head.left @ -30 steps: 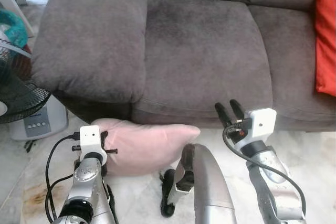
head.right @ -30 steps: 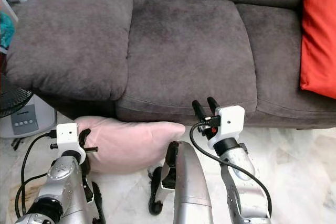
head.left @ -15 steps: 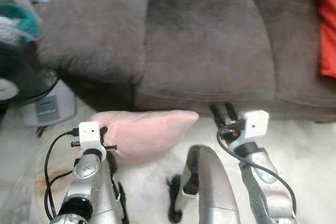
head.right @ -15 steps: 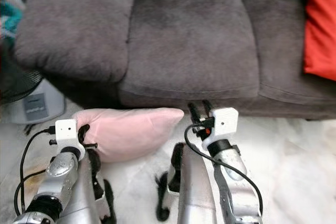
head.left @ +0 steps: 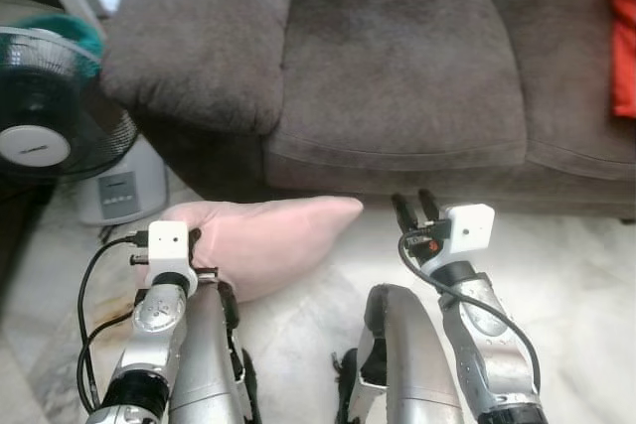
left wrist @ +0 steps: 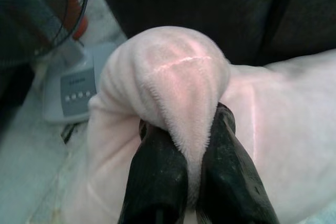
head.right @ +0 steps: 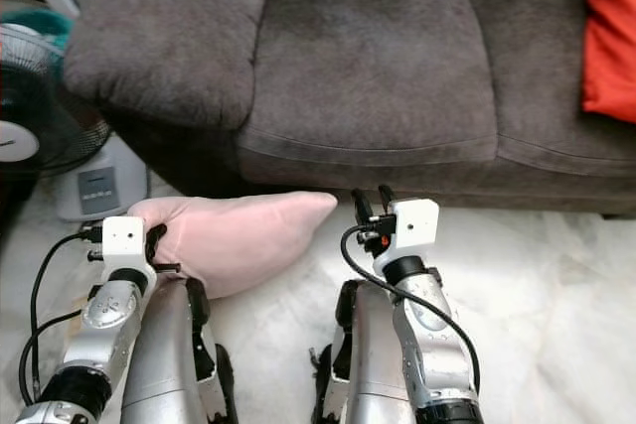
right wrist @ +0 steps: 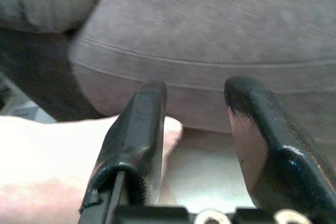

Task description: Move the pillow to the sofa from floor

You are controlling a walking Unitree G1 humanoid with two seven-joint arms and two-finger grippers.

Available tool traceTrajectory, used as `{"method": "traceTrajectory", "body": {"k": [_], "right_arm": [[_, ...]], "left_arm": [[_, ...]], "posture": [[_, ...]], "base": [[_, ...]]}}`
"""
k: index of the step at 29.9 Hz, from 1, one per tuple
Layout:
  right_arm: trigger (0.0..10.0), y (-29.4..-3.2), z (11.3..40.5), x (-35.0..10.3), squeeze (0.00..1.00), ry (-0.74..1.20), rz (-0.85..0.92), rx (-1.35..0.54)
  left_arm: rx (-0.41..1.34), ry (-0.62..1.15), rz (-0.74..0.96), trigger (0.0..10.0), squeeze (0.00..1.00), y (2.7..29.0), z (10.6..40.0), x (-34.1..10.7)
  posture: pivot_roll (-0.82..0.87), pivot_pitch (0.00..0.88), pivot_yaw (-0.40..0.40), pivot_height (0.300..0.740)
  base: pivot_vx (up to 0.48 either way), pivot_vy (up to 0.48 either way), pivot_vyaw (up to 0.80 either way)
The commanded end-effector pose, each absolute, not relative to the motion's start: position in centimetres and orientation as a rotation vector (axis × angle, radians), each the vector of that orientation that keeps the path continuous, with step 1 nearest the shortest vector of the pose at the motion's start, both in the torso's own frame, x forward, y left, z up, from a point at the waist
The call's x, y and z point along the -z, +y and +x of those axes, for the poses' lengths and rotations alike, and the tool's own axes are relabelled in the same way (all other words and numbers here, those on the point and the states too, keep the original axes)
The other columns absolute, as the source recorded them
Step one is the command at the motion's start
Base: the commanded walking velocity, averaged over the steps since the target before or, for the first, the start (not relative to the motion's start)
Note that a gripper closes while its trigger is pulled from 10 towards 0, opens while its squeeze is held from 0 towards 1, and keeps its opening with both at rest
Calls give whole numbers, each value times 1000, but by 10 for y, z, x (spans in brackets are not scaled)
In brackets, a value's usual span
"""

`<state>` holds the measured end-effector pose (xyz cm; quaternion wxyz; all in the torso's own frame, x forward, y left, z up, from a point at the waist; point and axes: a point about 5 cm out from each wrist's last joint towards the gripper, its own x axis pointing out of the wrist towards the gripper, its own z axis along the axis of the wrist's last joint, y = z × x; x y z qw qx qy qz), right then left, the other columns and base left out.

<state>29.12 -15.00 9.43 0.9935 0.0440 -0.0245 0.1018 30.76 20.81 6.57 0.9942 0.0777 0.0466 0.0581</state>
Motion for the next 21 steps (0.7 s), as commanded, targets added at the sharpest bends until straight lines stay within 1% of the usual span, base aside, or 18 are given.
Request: {"method": "traceTrajectory", "body": {"k": [1,5,8,12,14,21], "right_arm": [[10000,-149,291,-92,0,-52,93,-195],[10000,-147,294,-91,0,-61,95,-185],[10000,-147,294,-91,0,-61,95,-185],[10000,-146,297,-92,0,-74,96,-181],[10000,-146,298,-94,0,-85,96,-179],[10000,-148,300,-96,0,-102,99,-166]], "left_arm": [[-123,-98,213,10000,0,212,314,-103],[-126,-163,234,10000,0,210,316,-117],[-126,-163,234,10000,0,210,316,-117],[-128,-210,250,10000,0,208,318,-129],[-127,-245,259,10000,0,204,316,-137],[-122,-279,271,10000,0,204,311,-145]], "posture": [[175,169,-21,519],[179,146,-8,519],[179,146,-8,519],[166,130,-8,519],[167,111,-6,519],[168,92,-1,519]], "base": [[0,0,0],[0,0,0],[0,0,0],[0,0,0],[0,0,0],[0,0,0]]}}
